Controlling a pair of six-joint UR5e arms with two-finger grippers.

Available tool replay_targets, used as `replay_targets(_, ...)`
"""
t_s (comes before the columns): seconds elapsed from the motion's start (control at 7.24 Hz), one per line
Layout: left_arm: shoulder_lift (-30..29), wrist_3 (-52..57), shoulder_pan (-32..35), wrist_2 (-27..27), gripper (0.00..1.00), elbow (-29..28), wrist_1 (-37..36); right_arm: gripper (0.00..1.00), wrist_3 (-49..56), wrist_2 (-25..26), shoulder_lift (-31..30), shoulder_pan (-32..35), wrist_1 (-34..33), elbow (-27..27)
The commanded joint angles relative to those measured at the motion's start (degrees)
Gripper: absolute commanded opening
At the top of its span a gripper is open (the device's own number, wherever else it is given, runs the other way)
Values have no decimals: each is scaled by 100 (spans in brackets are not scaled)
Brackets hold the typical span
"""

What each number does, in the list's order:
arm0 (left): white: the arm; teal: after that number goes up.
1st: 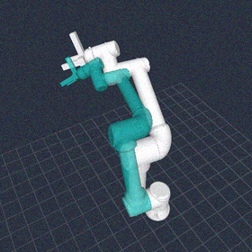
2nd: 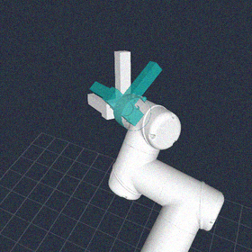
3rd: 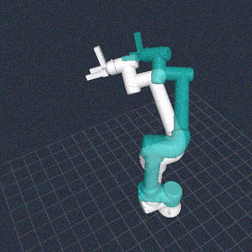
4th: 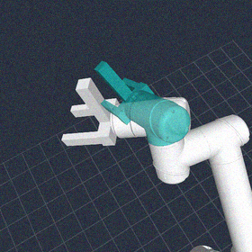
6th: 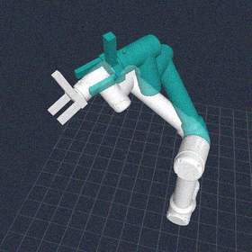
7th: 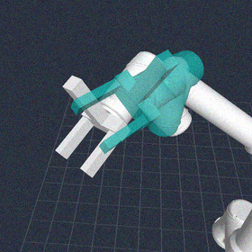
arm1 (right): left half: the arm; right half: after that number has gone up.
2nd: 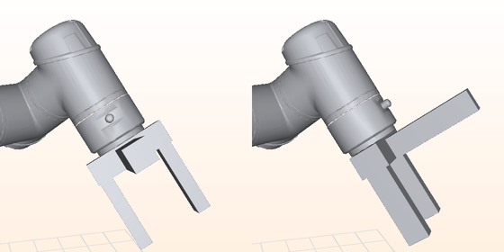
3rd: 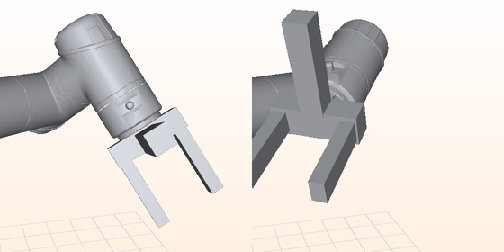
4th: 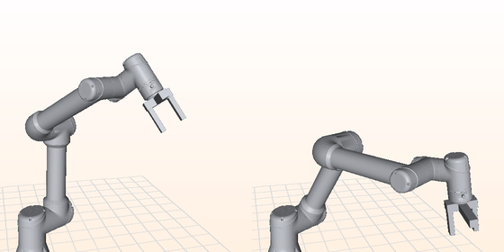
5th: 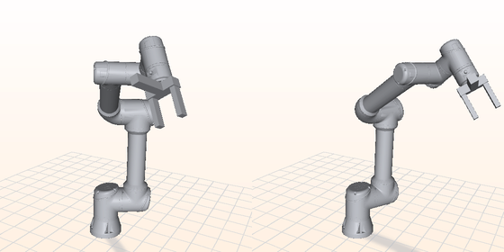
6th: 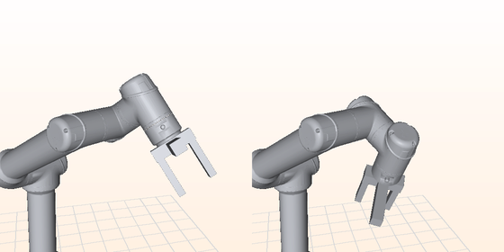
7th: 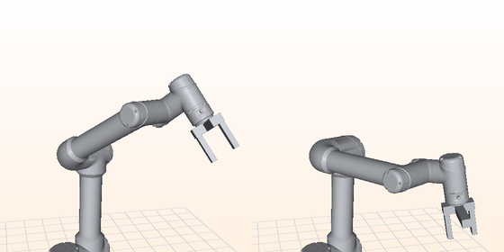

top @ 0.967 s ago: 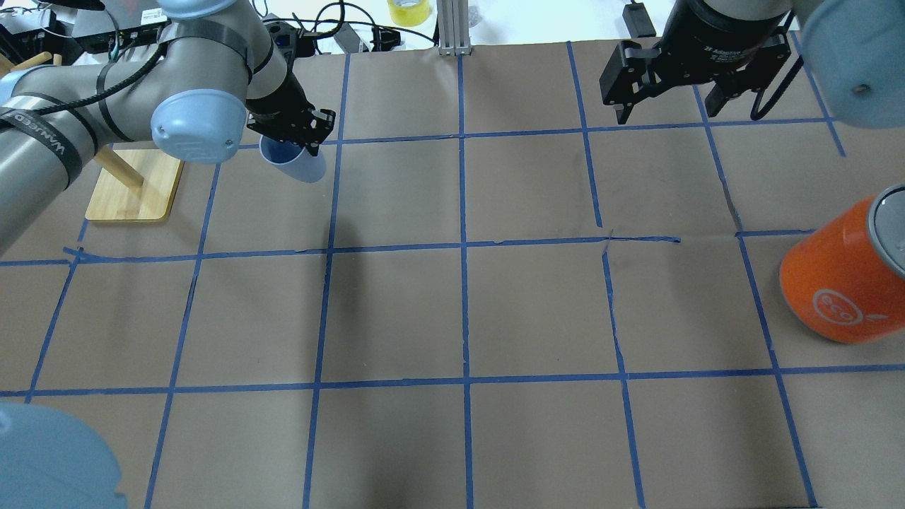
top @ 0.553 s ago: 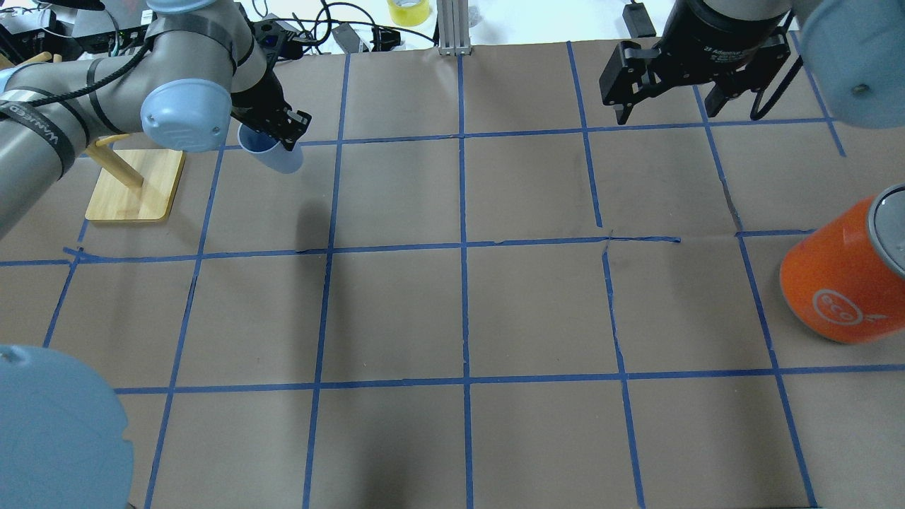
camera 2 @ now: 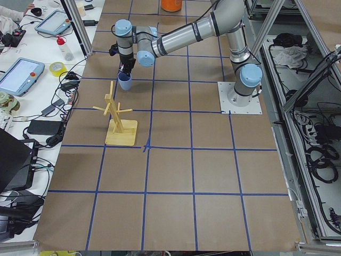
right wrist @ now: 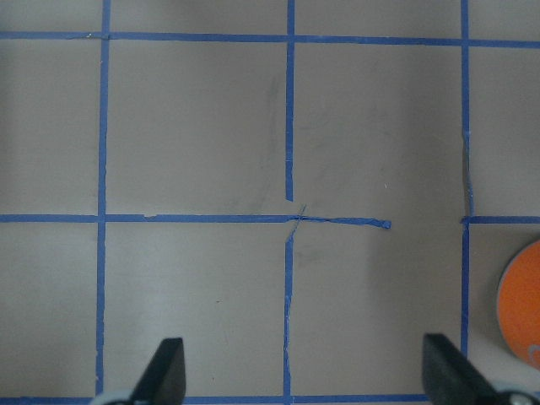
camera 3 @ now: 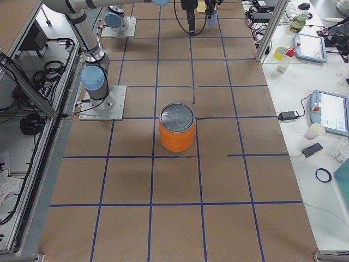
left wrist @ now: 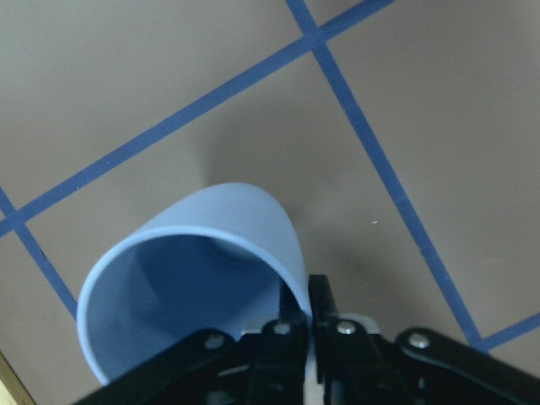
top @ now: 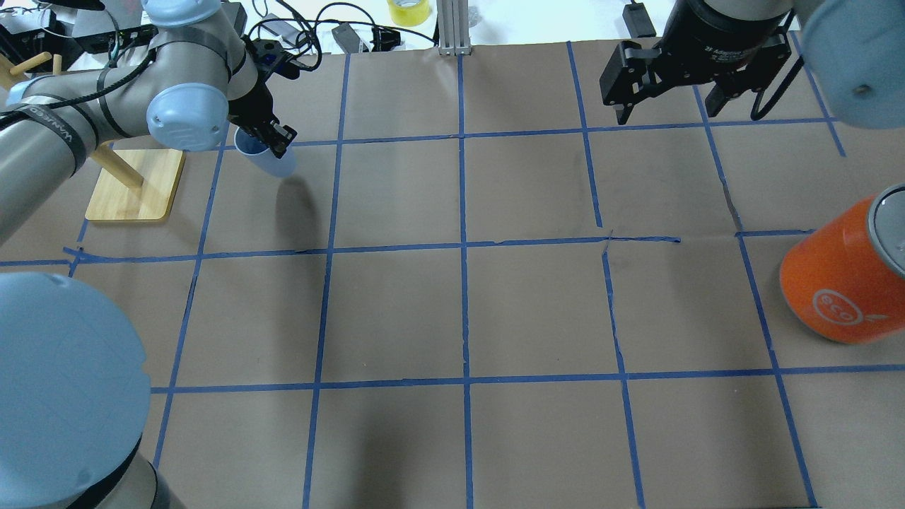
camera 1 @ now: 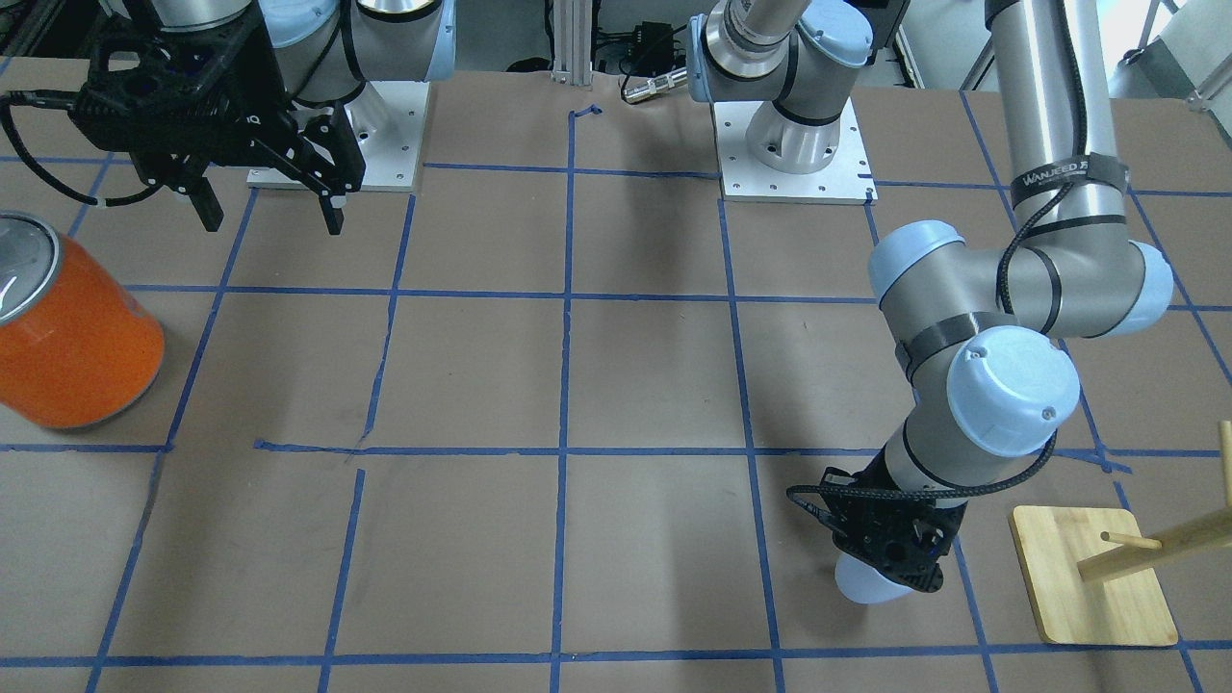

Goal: Flip cup
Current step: 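Lift the cup with the left gripper and turn it upright, then set the cup upright on the table, open and raise the left gripper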

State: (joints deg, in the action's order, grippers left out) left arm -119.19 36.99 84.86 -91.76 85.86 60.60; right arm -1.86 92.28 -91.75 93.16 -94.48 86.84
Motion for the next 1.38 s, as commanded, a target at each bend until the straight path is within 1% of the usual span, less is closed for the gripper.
replay_targets(0.0,-87,63,-4,-333,9,36,-13,100,1,0,8,0,0,0)
replay_targets(0.14,-96,72,5,-369,17,80,-22,100,-8,0,-1,0,0,0)
replay_targets(0.55,-18,37,5,-352,53,124,48,100,1,0,-1,9,0,0)
replay_targets(0.69,166,-50,22,-343,65,55,318,100,1,0,-9,9,9,0)
replay_targets(0.83,446,-278,66,-317,66,-24,791,100,1,0,-1,9,0,0)
replay_targets(0.97,875,-593,127,-212,66,-51,1387,100,1,0,-1,9,0,0)
replay_targets(1.11,1271,-970,276,-185,66,-86,1576,100,1,0,-9,9,9,0)
replay_targets(1.24,1649,-1688,425,-185,70,-130,1943,100,1,0,-1,9,0,0)
